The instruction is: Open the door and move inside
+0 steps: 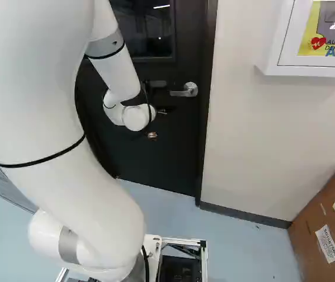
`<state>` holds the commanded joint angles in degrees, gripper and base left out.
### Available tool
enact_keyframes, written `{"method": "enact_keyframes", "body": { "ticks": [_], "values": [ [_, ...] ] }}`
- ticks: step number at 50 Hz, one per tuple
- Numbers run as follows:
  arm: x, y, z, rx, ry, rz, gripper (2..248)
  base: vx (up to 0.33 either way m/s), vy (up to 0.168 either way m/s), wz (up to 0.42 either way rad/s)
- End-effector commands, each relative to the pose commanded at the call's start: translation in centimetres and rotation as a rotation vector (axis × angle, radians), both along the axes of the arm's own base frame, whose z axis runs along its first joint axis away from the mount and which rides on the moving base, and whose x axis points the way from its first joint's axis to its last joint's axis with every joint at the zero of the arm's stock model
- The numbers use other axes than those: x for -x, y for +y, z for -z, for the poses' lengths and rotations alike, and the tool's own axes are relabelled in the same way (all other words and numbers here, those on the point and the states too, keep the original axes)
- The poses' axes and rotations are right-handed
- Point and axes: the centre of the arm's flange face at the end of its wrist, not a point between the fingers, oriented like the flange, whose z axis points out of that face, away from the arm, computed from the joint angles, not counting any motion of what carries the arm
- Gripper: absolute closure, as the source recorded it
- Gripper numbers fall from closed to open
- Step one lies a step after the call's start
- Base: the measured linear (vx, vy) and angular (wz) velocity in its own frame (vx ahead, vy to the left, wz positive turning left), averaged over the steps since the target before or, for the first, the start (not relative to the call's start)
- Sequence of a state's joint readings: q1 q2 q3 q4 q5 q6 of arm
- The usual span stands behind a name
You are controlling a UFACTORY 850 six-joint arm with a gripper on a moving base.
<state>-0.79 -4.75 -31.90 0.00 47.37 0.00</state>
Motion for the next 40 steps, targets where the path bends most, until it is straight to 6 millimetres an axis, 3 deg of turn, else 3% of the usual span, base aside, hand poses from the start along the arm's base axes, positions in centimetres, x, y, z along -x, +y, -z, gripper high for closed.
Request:
{"method": "enact_keyframes", "body": {
  "ticks": [21, 40],
  "values": [
    [4.1, 0.0, -1.7, 0.001, -0.039, 0.001, 3, 0.0, 0.0, 0.0],
    [4.8, 0.0, -3.6, 0.001, -0.086, 0.001, 3, 0.0, 0.0, 0.0]
  ]
}}
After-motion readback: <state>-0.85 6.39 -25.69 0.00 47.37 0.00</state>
